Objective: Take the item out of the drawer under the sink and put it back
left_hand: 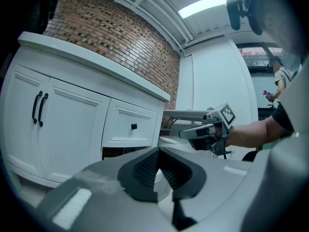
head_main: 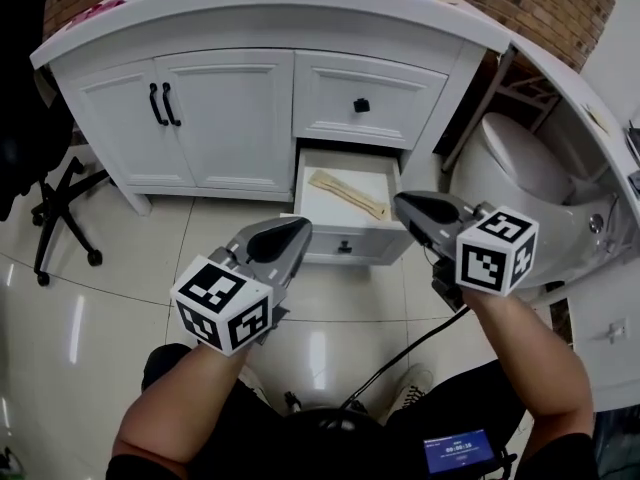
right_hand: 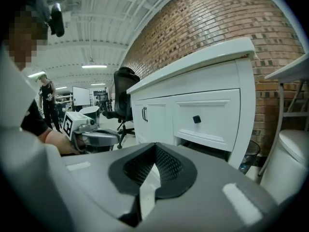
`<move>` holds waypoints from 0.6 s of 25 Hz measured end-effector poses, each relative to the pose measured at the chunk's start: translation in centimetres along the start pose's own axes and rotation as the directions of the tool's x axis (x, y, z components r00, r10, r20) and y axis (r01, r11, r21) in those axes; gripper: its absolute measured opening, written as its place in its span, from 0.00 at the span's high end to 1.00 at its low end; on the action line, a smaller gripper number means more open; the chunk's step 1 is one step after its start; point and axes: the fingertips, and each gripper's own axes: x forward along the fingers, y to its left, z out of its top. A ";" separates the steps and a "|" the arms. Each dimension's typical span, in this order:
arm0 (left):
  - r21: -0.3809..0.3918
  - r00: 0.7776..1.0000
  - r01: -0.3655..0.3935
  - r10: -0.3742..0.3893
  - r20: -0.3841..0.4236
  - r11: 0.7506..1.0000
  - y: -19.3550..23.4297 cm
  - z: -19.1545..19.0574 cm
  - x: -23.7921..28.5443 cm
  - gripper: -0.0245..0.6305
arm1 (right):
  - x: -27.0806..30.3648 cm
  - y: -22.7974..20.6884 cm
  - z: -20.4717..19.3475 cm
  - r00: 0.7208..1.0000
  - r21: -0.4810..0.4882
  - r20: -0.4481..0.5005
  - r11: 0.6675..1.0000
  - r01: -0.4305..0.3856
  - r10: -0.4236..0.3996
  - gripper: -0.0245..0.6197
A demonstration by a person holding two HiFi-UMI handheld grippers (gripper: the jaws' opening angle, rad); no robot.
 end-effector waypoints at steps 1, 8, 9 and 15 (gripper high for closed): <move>-0.001 1.000 0.003 -0.003 0.004 1.000 -0.1 0.1 -0.1 0.95 | -0.8 0.5 -0.4 1.000 0.013 0.009 1.000 -0.002 0.001 0.95; -0.006 1.000 -0.009 0.009 0.009 1.000 0.2 0.4 0.1 0.95 | -3.4 0.2 -3.8 0.996 0.097 0.064 0.993 0.059 -0.066 0.95; -0.003 1.000 -0.009 0.009 0.005 1.000 0.2 0.3 0.1 0.95 | -3.6 -0.1 -4.0 0.995 0.104 0.068 0.992 0.072 -0.079 0.95; 0.014 1.000 -0.008 0.009 -0.022 1.000 0.0 -0.5 0.2 0.95 | -4.4 -0.6 -4.5 0.992 0.088 0.079 0.992 0.094 -0.101 0.95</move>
